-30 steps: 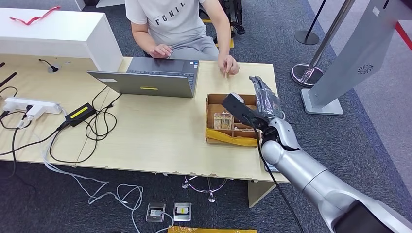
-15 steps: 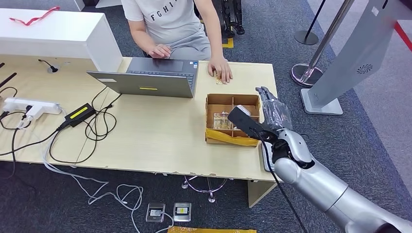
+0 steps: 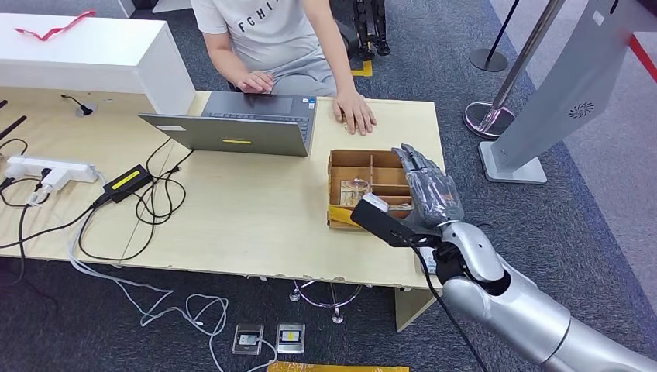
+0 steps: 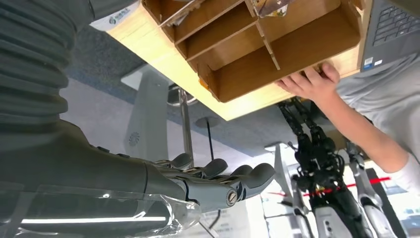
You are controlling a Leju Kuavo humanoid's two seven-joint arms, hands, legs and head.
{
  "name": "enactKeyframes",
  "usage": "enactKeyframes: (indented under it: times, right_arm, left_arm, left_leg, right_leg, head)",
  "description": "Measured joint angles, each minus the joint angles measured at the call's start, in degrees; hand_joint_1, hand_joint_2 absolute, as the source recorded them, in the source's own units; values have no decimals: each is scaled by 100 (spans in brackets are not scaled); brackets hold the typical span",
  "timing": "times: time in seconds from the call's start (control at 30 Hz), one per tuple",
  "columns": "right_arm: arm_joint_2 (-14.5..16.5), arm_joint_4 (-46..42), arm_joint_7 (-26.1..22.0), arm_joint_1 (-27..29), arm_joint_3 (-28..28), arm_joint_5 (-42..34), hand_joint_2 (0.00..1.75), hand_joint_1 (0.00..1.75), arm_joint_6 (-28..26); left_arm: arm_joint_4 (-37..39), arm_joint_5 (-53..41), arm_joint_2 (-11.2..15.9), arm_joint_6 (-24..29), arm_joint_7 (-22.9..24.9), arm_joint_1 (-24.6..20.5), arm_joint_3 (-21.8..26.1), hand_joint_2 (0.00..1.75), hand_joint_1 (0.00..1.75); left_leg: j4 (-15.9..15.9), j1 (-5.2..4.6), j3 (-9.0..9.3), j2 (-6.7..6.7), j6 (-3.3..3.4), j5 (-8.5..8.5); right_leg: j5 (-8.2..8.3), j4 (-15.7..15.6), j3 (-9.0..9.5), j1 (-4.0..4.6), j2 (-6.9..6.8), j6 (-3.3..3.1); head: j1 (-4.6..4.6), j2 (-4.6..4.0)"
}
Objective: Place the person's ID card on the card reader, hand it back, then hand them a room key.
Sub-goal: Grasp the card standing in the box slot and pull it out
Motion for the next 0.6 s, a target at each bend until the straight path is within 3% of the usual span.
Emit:
enactKeyframes:
  times: [0.33,0.6]
  right_arm:
    - [18,64,-129,94,278,492,175,0,-10]
    - [273,782,-531,289,356,590,175,0,-333]
  left_arm:
    - [0,49,2,55,62,-3,2,0,0]
    - [0,209,1,105,60,-5,13,0,0]
  left_leg:
    - [-1,0,-2,-1,0,0]
    - [-1,0,-3,-3,0,0]
  right_leg:
    - [0,0,0,0,-3,0]
    - [0,0,0,0,-5,0]
  head:
    - [-1,0]
    - [-1,0]
